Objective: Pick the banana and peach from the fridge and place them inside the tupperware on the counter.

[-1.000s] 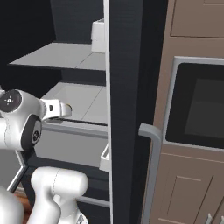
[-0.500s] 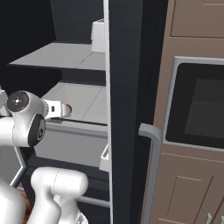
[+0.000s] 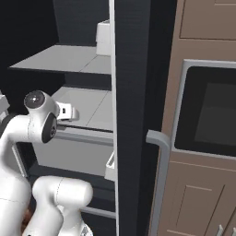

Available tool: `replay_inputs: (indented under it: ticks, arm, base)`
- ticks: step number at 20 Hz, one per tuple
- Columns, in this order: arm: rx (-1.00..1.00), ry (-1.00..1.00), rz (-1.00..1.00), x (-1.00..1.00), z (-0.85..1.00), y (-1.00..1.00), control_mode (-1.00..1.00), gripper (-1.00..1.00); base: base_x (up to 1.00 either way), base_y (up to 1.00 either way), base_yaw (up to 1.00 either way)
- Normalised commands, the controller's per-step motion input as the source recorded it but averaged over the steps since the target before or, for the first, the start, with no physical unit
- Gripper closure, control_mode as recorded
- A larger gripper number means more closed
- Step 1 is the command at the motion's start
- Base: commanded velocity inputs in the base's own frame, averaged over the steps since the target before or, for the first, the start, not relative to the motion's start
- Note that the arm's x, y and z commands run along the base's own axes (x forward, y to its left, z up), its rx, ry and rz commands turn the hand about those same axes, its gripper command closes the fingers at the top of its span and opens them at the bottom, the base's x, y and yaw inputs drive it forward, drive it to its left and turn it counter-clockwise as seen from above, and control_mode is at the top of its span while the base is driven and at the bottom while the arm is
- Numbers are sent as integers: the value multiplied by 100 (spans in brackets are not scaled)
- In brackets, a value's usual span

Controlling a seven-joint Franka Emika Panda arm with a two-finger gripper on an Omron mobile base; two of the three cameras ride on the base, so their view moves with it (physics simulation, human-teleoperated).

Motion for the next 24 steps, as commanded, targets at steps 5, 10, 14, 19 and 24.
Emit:
replay_inputs:
  ticks: [5, 10, 14, 19, 24]
  arm:
    - [1, 7, 0, 64, -24, 15, -100, -100]
    - [0, 7, 0, 63, -27, 20, -100, -100]
    - [0, 5, 0, 64, -29, 23, -100, -100]
    - [0, 4, 0, 61, -28, 20, -100, -100]
    - [0, 3, 0, 52, -25, 10, -100, -100]
  base:
    - [0, 0, 0]
    - [0, 0, 0]
    - [0, 0, 0]
    - [0, 0, 0]
    - [0, 0, 0]
